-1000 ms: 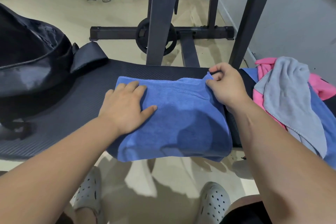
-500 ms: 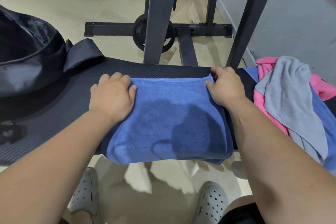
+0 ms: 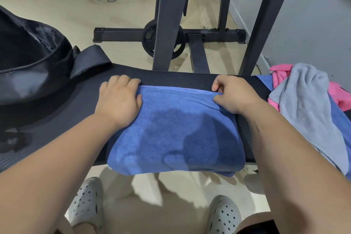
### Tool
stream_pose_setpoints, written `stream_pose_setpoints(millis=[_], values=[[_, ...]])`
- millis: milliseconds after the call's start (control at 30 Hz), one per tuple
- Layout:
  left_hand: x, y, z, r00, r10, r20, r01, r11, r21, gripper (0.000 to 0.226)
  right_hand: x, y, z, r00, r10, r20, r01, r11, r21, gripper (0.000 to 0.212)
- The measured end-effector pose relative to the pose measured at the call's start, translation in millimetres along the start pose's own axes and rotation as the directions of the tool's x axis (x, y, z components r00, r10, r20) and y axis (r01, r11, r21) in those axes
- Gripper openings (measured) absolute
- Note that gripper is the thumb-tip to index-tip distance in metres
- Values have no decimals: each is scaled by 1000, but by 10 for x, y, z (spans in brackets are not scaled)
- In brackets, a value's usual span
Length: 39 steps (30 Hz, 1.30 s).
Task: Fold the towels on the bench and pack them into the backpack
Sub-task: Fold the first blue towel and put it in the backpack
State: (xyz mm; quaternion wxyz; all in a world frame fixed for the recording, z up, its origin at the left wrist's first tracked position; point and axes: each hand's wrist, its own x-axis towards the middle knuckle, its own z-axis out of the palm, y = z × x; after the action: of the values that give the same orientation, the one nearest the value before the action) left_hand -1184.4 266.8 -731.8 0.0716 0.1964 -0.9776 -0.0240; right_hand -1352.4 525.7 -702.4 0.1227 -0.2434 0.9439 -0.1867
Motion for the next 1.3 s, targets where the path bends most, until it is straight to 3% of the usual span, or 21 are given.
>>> stream_pose_setpoints(millis=[167, 333, 433, 567, 667, 767, 833, 1067, 1200, 1300], values=[[3, 46, -28, 999, -32, -18, 31, 999, -30, 39, 8, 113, -42, 990, -15, -139, 23, 998, 60, 15], [36, -28, -82, 982, -40, -185, 19, 994, -112, 18, 33, 142, -19, 952, 5, -306, 35, 992, 123, 7], [57, -72, -100, 976, -60, -209, 31, 990, -139, 11, 49, 118, -33, 928, 3, -373, 57, 987, 151, 8], [156, -143, -99, 992, -125, -26, 119, 980, -161, 15, 66, 90, 2, 966, -25, -259, 34, 999, 32, 7], [293, -164, -155, 992, -87, 97, 94, 993, -76, 26, 83, 63, -34, 992, -7, -128, 5, 1000, -13, 27], [441, -123, -248, 977, -58, 206, 57, 998, 12, 18, 140, 26, -67, 997, 37, -61, -40, 998, -41, 24], [517, -91, -280, 972, -58, 229, 52, 998, 31, 10, 179, 5, -74, 993, 70, -96, -72, 997, -15, 26], [657, -85, -162, 998, -45, 50, 47, 998, -36, 10, 341, 57, -3, 947, 61, -315, -23, 992, 126, 24], [780, -66, -213, 988, -98, -117, 78, 983, -165, 41, 395, -2, -42, 871, 22, -491, 80, 979, 186, 25], [872, -64, -336, 966, -71, -248, 26, 983, -183, 37, 386, -12, -149, 804, -14, -594, 148, 973, 178, 33]])
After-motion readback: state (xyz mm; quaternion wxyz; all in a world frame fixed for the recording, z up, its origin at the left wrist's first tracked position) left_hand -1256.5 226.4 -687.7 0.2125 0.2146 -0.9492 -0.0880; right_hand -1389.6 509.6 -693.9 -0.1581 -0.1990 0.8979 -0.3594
